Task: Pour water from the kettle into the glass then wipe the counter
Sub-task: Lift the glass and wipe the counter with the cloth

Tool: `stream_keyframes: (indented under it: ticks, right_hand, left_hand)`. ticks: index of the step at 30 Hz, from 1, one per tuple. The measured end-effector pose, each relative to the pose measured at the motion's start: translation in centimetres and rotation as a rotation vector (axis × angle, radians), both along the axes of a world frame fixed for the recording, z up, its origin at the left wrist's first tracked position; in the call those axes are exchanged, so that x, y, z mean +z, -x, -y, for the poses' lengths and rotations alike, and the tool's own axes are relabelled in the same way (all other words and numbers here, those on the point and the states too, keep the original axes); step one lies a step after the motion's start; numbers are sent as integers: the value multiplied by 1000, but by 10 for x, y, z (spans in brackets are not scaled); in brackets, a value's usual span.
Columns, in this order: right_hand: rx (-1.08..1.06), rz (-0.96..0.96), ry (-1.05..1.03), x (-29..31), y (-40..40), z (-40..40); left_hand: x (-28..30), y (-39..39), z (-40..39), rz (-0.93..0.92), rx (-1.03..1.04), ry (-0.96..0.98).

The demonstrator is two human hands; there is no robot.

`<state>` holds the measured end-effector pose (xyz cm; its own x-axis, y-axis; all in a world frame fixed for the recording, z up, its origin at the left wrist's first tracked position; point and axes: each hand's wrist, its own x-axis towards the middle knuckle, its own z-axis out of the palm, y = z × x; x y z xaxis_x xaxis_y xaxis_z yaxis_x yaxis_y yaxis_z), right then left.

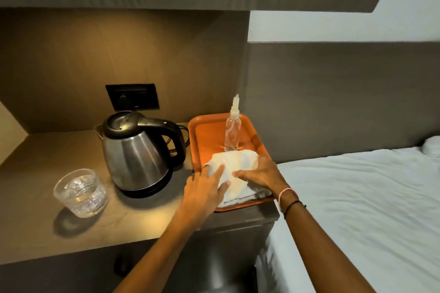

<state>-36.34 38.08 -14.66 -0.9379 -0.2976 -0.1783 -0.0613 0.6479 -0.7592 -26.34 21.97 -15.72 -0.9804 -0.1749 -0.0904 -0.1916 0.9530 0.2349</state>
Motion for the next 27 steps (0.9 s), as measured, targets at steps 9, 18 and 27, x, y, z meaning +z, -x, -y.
stream_keyframes:
  ticks: [9,18,27]
  right_hand:
    - [-247,453,679,8,3,-8]
    - [-8,588,988,68,-79,44]
    - [59,348,886,85,-179,166]
  left_hand:
    - [5,-14,-6,-292,6,-611]
    - [60,-82,66,-474,197,-1293]
    - [89,-163,173,-675,83,-685]
